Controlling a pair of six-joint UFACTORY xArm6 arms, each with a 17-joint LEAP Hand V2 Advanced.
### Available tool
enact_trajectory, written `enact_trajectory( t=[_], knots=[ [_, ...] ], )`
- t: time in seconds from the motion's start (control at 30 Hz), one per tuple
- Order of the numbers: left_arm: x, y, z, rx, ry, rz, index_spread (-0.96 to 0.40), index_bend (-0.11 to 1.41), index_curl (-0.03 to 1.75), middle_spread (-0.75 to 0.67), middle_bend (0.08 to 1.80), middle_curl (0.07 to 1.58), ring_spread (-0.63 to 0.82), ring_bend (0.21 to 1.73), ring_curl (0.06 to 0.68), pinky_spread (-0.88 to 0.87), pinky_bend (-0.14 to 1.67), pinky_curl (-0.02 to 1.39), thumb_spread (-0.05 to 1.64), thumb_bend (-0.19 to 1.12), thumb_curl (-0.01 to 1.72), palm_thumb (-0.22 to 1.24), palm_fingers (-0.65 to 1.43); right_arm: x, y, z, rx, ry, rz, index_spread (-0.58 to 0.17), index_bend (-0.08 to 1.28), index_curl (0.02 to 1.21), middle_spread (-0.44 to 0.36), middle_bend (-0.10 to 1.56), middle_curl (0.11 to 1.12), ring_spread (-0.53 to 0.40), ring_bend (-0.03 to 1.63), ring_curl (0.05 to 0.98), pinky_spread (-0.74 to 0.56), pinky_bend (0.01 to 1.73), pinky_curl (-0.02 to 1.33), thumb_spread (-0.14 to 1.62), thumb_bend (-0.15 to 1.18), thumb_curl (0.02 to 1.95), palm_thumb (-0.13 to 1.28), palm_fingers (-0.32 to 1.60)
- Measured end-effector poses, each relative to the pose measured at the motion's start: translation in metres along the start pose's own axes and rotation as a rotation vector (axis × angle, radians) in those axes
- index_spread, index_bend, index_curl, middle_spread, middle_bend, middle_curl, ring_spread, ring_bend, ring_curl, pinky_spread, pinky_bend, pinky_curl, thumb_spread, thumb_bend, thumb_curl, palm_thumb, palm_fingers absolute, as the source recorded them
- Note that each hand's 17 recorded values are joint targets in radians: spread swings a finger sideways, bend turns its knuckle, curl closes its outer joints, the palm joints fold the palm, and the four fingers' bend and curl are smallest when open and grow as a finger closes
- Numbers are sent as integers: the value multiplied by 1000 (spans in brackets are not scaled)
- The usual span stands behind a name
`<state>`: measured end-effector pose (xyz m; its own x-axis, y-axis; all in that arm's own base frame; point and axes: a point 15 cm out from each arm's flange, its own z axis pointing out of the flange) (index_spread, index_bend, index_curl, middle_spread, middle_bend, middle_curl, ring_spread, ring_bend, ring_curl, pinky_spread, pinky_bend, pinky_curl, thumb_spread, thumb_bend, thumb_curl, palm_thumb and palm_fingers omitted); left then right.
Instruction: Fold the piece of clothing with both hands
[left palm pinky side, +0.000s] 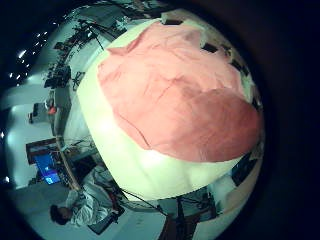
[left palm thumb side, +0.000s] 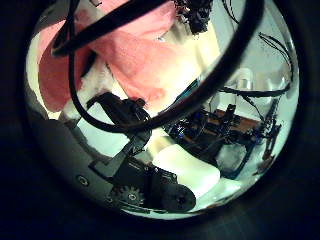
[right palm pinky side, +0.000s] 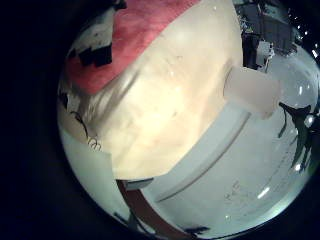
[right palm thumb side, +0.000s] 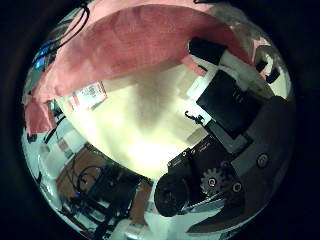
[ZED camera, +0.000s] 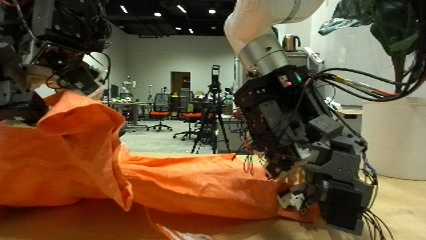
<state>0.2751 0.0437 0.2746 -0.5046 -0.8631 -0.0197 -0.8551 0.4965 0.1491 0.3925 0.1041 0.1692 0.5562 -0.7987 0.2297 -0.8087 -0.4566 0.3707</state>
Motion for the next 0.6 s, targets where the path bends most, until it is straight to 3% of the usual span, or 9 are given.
enact_trajectory(
  t=[0.23,0.4,0.6],
  knots=[
    [7,6,-4,-4,25,31,-489,1158,616,-439,645,618,-147,497,203,86,170,143,1277,-10,448,761,461,9,35,-12,-43,-10,12,-378,933,968,-196,1205,842,-256,1306,686,-295,1298,694,1003,7,670,1139,1096],
    [10,5,-16,7,40,31,-489,1147,614,-441,644,617,-151,520,204,78,168,141,1277,-10,448,761,482,8,52,-33,21,-32,26,-359,944,994,-185,1219,855,-247,1319,705,-274,1307,721,1038,-1,704,1142,1075],
    [-9,-2,-32,12,49,-9,-494,1123,610,-441,626,616,-174,523,206,50,185,151,1274,-10,451,759,507,19,63,-78,145,-34,66,-346,941,1013,-176,1227,861,-241,1320,718,-258,1311,744,1053,-8,738,1141,1073]
  ],
)
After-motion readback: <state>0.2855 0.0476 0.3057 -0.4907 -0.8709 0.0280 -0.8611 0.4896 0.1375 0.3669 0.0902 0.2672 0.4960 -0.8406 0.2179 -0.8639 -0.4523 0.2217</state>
